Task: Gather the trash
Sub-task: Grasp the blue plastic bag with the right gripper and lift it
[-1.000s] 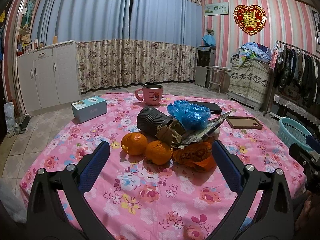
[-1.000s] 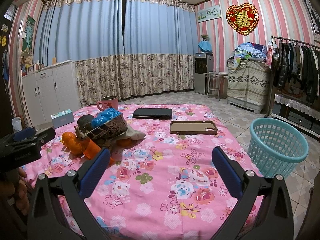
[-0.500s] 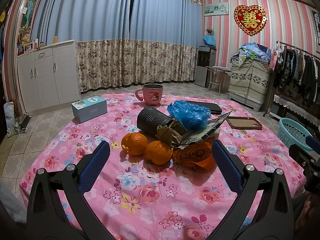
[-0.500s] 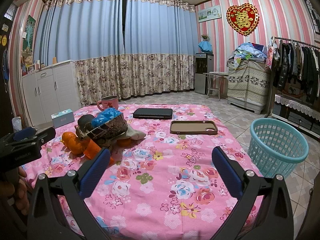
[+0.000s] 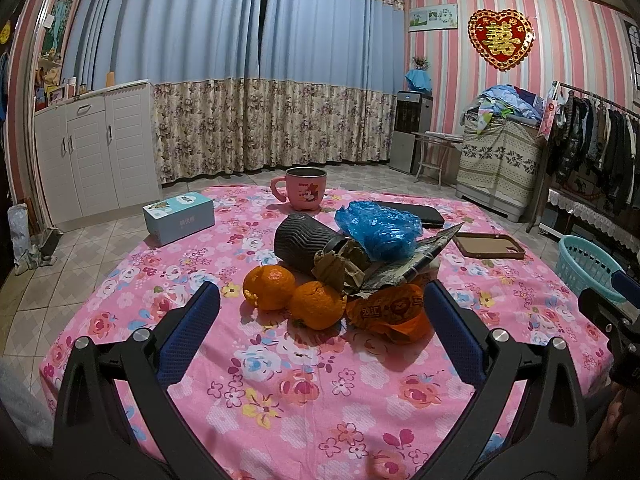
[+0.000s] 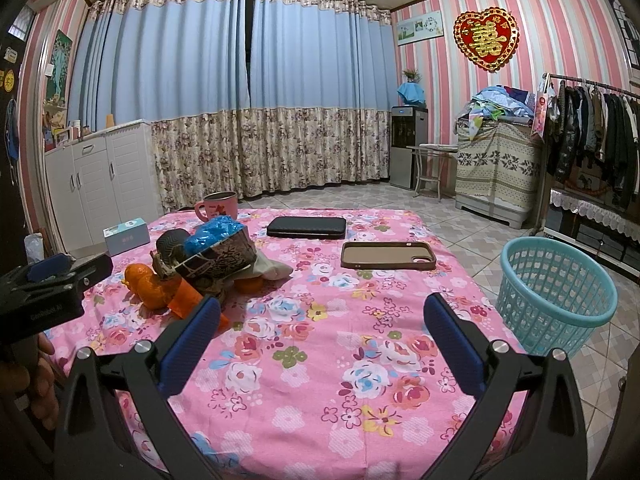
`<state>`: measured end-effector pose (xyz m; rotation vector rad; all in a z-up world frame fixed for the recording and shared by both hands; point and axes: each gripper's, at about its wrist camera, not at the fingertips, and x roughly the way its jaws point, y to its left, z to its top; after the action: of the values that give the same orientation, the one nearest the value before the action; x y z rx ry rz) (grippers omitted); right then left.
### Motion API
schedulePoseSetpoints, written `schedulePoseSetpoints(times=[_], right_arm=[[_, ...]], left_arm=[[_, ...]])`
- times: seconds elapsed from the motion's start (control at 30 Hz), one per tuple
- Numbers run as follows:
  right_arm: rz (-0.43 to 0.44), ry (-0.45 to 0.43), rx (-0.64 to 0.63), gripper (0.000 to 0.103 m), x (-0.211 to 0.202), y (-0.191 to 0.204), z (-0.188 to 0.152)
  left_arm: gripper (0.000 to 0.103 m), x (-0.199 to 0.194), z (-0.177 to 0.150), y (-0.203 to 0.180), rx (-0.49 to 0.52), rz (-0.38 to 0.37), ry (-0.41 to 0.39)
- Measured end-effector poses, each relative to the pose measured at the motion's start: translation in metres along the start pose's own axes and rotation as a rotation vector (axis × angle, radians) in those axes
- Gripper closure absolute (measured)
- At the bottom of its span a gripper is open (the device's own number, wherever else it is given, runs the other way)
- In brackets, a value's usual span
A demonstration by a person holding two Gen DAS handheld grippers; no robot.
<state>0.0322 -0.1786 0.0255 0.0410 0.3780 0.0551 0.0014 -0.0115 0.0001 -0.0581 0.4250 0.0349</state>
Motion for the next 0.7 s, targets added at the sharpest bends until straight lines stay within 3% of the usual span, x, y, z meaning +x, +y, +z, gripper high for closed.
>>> schedulePoseSetpoints(times=[0.37,0.7], right_arm=[[0.017,-0.01,-0.028,0.004,0.007,0.016,0.021],[0.083,-0.03,-0.093,0.004,0.05,0.081,0.075]], left_arm=[[0.005,0.008,0.018,0.017,-0.016,0.012,-0.002],[0.005,0.052,0.068,0.057,0.064,0.044,-0.017]])
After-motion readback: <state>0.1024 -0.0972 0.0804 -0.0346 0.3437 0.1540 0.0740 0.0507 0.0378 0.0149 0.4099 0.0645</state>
